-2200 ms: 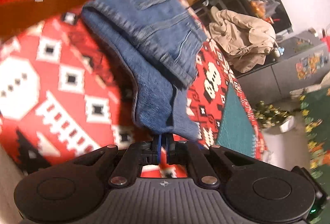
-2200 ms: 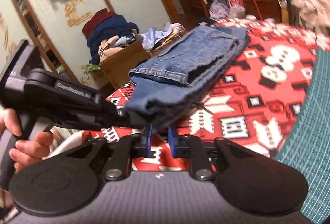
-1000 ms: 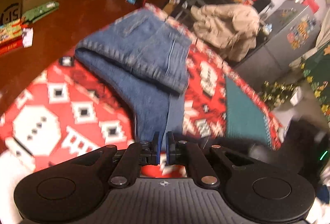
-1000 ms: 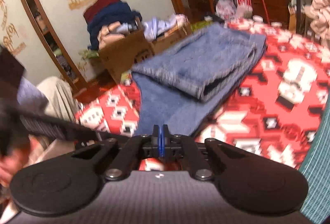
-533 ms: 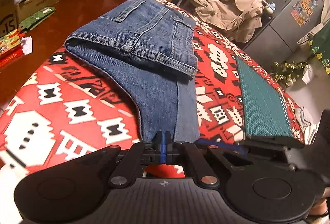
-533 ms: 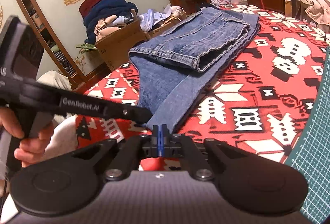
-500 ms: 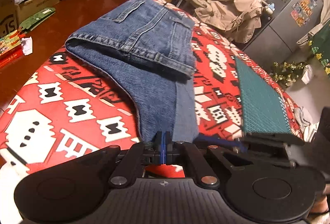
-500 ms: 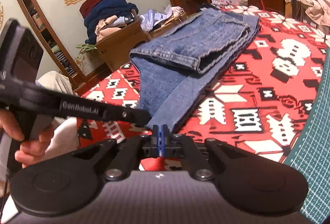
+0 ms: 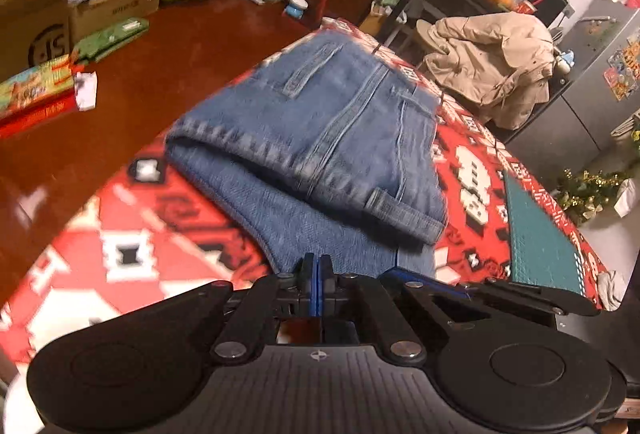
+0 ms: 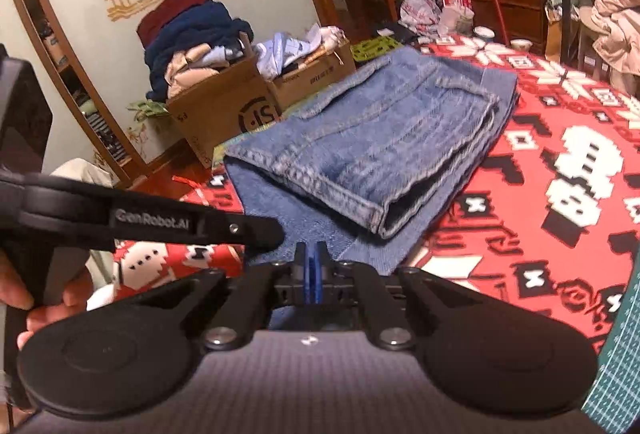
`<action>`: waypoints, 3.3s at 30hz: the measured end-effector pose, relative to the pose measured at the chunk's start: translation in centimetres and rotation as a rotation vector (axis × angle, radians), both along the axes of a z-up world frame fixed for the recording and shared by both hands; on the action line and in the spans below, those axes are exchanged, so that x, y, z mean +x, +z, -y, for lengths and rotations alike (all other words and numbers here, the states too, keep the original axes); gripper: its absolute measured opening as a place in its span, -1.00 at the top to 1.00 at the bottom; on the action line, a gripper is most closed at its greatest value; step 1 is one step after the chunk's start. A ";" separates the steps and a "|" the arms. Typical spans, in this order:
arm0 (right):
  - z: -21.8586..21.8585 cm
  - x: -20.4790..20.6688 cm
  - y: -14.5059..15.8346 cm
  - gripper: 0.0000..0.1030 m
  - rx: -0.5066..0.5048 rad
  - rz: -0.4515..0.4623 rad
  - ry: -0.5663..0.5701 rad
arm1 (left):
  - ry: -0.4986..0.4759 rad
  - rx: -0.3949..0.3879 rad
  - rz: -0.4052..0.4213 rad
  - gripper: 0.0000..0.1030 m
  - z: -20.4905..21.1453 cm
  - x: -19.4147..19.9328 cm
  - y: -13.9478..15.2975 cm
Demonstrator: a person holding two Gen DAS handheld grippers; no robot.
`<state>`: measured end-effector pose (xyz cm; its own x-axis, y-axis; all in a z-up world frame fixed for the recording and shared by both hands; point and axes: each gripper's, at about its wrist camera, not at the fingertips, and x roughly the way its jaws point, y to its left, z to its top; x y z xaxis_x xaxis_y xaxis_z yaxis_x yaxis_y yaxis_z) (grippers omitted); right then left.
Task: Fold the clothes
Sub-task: 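Carry the held shorts over the red blanket with both grippers, then lower the shorts onto the blanket beside the mat with both grippers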
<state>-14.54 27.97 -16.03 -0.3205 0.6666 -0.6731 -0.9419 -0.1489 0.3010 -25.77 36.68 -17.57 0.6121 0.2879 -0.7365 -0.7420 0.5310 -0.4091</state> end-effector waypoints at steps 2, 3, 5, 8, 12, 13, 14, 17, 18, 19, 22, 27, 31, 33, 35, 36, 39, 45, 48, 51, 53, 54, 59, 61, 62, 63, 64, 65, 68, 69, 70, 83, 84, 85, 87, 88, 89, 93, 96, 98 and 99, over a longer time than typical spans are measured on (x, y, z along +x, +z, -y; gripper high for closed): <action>0.6 0.0 -0.7 0.95 0.004 -0.014 0.001 | -0.002 0.013 -0.005 0.99 0.7 -0.4 0.1; 1.0 0.1 -0.9 0.95 0.010 -0.023 -0.002 | 0.001 0.018 -0.010 0.98 1.0 -0.5 0.3; 1.6 0.3 -0.9 0.95 0.014 -0.040 -0.015 | -0.001 0.034 -0.026 0.98 1.6 -0.4 0.7; 2.2 1.1 -0.4 0.95 0.018 -0.058 -0.032 | -0.017 0.053 -0.036 0.98 2.2 -0.4 1.4; 2.7 2.4 0.8 0.91 0.026 -0.078 -0.051 | -0.012 0.043 0.021 0.98 1.4 -0.2 2.8; 2.6 3.1 1.2 0.91 0.033 -0.081 -0.062 | -0.014 0.049 0.044 0.98 1.0 -0.1 3.4; 2.4 3.9 1.7 0.91 0.042 -0.082 -0.076 | -0.021 0.061 0.060 0.98 0.2 0.3 4.0; 0.3 6.7 3.2 0.91 0.070 -0.076 -0.116 | -0.049 0.115 0.065 0.98 -2.4 2.5 5.6; -0.8 7.6 3.5 0.91 0.076 -0.066 -0.124 | -0.058 0.133 0.067 0.98 -3.3 3.2 6.1; -2.0 8.5 3.8 0.91 0.082 -0.056 -0.132 | -0.076 0.146 0.067 0.98 -4.4 4.2 6.5; -6.1 11.0 4.3 0.92 0.087 -0.032 -0.151 | -0.134 0.143 0.037 0.98 -8.6 7.9 6.5; -14.2 13.6 4.0 0.93 0.076 -0.034 -0.142 | -0.223 0.132 -0.012 0.98 -14.5 13.5 5.6; -20.6 15.2 2.3 0.94 0.011 -0.107 -0.145 | -0.265 0.106 -0.066 0.98 -17.9 16.7 4.5; -23.4 15.8 0.9 0.94 -0.042 -0.164 -0.140 | -0.288 0.089 -0.090 0.99 -18.8 17.6 3.7; -25.4 16.0 -0.6 0.94 -0.079 -0.198 -0.141 | -0.309 0.074 -0.115 1.00 -19.5 18.4 3.0; -26.2 16.2 -1.4 0.94 -0.099 -0.210 -0.149 | -0.316 0.068 -0.127 0.99 -19.6 18.6 2.6; -27.0 16.8 -3.3 1.00 -0.134 -0.249 -0.173 | -0.332 0.056 -0.154 0.99 -19.9 19.0 1.5; -25.9 19.1 -5.2 1.00 -0.159 -0.280 -0.204 | -0.292 0.026 -0.107 0.98 -20.7 19.3 0.8; -25.3 20.0 -5.1 1.00 -0.155 -0.295 -0.211 | -0.275 0.012 -0.088 0.99 -20.9 19.6 0.8; -24.6 20.3 -4.3 1.00 -0.145 -0.280 -0.216 | -0.246 -0.006 -0.071 0.99 -21.2 20.0 1.0; -24.2 20.7 -3.6 1.00 -0.136 -0.272 -0.235 | -0.230 -0.013 -0.032 0.99 -21.2 19.7 1.9; -24.1 20.9 -3.2 1.00 -0.130 -0.268 -0.246 | -0.232 -0.016 -0.005 0.99 -21.3 19.5 2.6; -23.4 21.0 -1.0 1.00 -0.093 -0.275 -0.225 | -0.269 0.049 -0.050 0.97 -21.1 18.2 5.6; -23.9 20.0 -0.7 1.00 -0.089 -0.271 -0.211 | -0.277 0.048 -0.087 0.98 -21.4 17.8 5.4; -24.3 19.4 -0.9 1.00 -0.092 -0.275 -0.207 | -0.279 0.047 -0.109 0.98 -21.4 17.6 5.0; -24.8 18.9 -1.2 1.00 -0.099 -0.283 -0.207 | -0.281 0.044 -0.124 0.98 -21.5 17.4 4.6; -25.2 18.3 -1.7 1.00 -0.109 -0.293 -0.208 | -0.284 0.037 -0.132 0.98 -21.5 17.2 4.1; -25.7 17.6 -2.3 1.00 -0.121 -0.306 -0.207 | -0.284 0.030 -0.133 1.00 -21.6 17.0 3.5; -27.1 15.8 -3.9 1.00 -0.151 -0.308 -0.201 | -0.268 0.007 -0.111 1.00 -21.9 16.6 2.3; -27.4 15.4 -4.3 1.00 -0.152 -0.291 -0.203 | -0.264 0.004 -0.104 1.00 -21.9 16.6 2.1; -27.6 15.4 -4.5 1.00 -0.148 -0.278 -0.212 | -0.262 0.004 -0.099 0.99 -22.0 16.6 1.9; -26.7 14.1 -2.8 1.00 -0.139 -0.277 -0.118 | -0.222 -0.003 -0.053 0.99 -22.2 16.5 1.9; -26.6 13.8 -3.0 1.00 -0.149 -0.245 -0.111 | -0.227 0.003 -0.056 0.99 -22.0 16.3 2.2; -26.3 14.1 -3.0 1.00 -0.150 -0.230 -0.117 | -0.236 0.012 -0.060 0.99 -21.8 16.1 2.5; -25.6 15.1 -2.9 1.00 -0.143 -0.220 -0.143 | -0.253 0.031 -0.065 0.99 -21.1 15.6 3.1; -25.2 15.7 -2.6 1.00 -0.136 -0.199 -0.170 | -0.263 0.040 -0.064 0.99 -20.8 15.2 3.5; -24.7 16.2 -2.0 1.00 -0.122 -0.188 -0.176 | -0.273 0.045 -0.061 0.99 -20.5 14.9 3.8; -22.3 17.1 -0.3 1.00 -0.090 -0.223 -0.131 | -0.330 0.051 -0.045 0.99 -18.7 13.9 4.7; -21.3 16.3 -0.5 0.99 -0.134 -0.251 -0.092 | -0.377 0.061 -0.083 0.97 -17.2 14.5 4.3; -21.2 15.7 -1.3 1.00 -0.154 -0.208 -0.093 | -0.389 0.088 -0.124 0.97 -16.5 15.2 3.7; -21.2 15.7 -1.6 1.00 -0.153 -0.196 -0.108 | -0.380 0.091 -0.134 0.97 -16.5 15.5 3.3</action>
<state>1.12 49.16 -17.65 -0.3873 0.5991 -0.7008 -0.8714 0.0105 0.4905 -10.28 53.15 -14.27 0.5876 0.1274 -0.7990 -0.5296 0.8072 -0.2608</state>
